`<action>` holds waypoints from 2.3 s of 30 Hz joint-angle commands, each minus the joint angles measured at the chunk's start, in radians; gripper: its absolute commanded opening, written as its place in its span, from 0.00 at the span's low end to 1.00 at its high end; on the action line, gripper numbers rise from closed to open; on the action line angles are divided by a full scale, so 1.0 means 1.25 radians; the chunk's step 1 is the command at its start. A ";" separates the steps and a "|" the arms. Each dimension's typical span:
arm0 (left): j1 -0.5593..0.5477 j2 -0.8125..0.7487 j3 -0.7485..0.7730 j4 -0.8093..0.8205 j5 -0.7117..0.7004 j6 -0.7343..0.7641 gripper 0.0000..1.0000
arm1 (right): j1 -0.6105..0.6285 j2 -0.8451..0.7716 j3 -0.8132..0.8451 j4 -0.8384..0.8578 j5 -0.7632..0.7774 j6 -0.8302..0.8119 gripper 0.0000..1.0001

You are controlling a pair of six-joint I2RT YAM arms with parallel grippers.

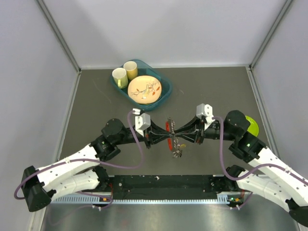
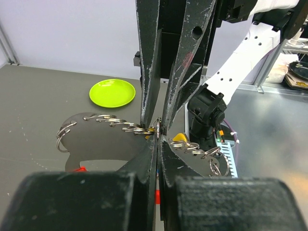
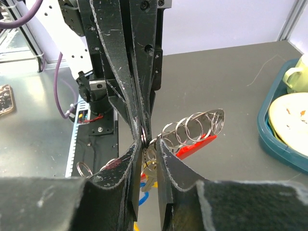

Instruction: Remove the keys from the keyring

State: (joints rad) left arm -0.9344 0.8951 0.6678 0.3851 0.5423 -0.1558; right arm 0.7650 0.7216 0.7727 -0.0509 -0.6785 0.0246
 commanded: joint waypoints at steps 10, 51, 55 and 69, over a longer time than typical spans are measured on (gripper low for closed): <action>0.004 0.001 0.040 0.050 -0.003 0.006 0.00 | 0.031 0.012 0.013 -0.073 0.057 -0.072 0.00; 0.031 -0.015 0.034 0.029 0.012 -0.008 0.00 | 0.035 0.033 0.042 -0.080 0.065 -0.038 0.15; 0.031 -0.010 0.021 0.066 0.006 -0.031 0.00 | 0.035 0.034 0.032 -0.049 0.058 -0.025 0.16; 0.031 -0.013 -0.003 0.115 0.003 -0.050 0.00 | 0.035 0.067 0.025 -0.027 0.031 0.002 0.00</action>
State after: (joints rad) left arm -0.8883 0.8978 0.6495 0.3954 0.5419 -0.2119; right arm 0.7971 0.7891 0.8108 -0.1162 -0.5846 0.0261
